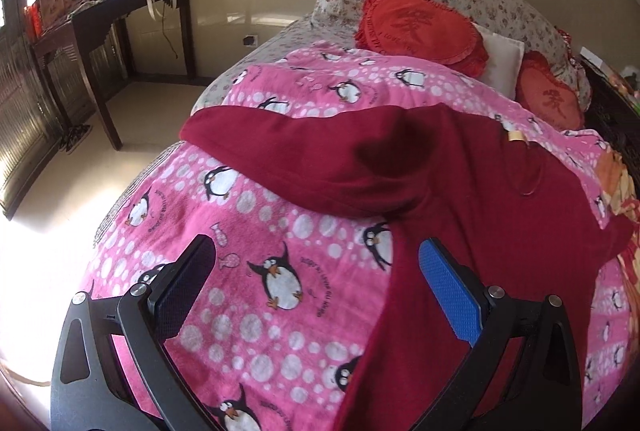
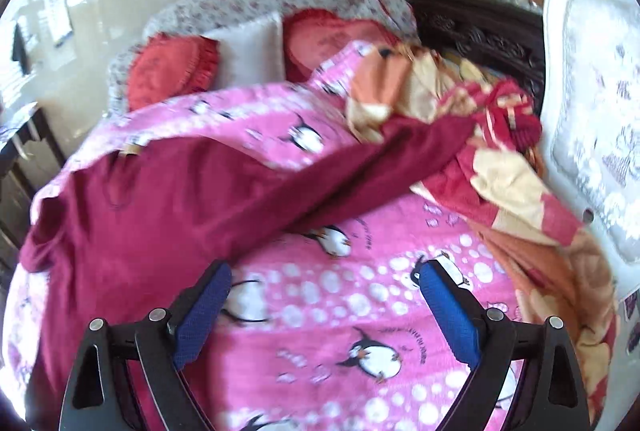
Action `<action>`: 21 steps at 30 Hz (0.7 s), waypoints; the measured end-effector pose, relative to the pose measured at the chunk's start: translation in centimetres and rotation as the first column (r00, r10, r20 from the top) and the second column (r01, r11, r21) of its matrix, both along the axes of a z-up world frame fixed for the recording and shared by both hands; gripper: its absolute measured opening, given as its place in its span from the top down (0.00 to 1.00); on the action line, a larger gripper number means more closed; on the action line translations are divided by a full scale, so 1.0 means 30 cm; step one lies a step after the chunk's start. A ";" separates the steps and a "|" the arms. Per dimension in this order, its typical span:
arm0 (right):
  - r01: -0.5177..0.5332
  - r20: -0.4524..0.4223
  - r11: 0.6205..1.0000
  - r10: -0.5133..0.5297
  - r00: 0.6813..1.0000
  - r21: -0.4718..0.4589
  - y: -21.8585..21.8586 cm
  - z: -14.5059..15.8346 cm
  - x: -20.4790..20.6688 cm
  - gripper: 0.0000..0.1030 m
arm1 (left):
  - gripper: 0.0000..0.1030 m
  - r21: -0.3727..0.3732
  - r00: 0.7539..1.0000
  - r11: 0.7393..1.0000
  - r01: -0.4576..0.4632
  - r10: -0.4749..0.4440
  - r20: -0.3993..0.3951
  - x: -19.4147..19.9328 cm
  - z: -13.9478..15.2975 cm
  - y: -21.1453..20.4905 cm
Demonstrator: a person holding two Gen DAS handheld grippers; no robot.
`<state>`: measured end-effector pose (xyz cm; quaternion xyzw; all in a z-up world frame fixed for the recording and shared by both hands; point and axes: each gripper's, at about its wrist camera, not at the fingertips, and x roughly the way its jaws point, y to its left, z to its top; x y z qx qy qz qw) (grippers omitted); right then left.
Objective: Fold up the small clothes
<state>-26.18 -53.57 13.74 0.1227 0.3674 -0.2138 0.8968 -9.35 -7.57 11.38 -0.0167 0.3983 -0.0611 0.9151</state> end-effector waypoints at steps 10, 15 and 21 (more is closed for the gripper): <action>-0.177 0.106 0.984 0.173 0.979 0.027 0.332 0.158 0.094 0.02 | 0.01 0.012 0.989 0.990 0.143 -0.143 0.048 -0.051 0.100 -0.217; -0.232 0.088 0.973 0.230 0.969 0.005 0.469 0.134 0.191 0.02 | 0.01 0.021 0.987 0.988 0.154 -0.155 0.044 -0.055 0.088 -0.262; -0.247 0.091 0.969 0.246 0.965 0.003 0.539 0.117 0.252 0.02 | 0.01 0.023 0.984 0.985 0.171 -0.172 0.038 -0.051 0.068 -0.295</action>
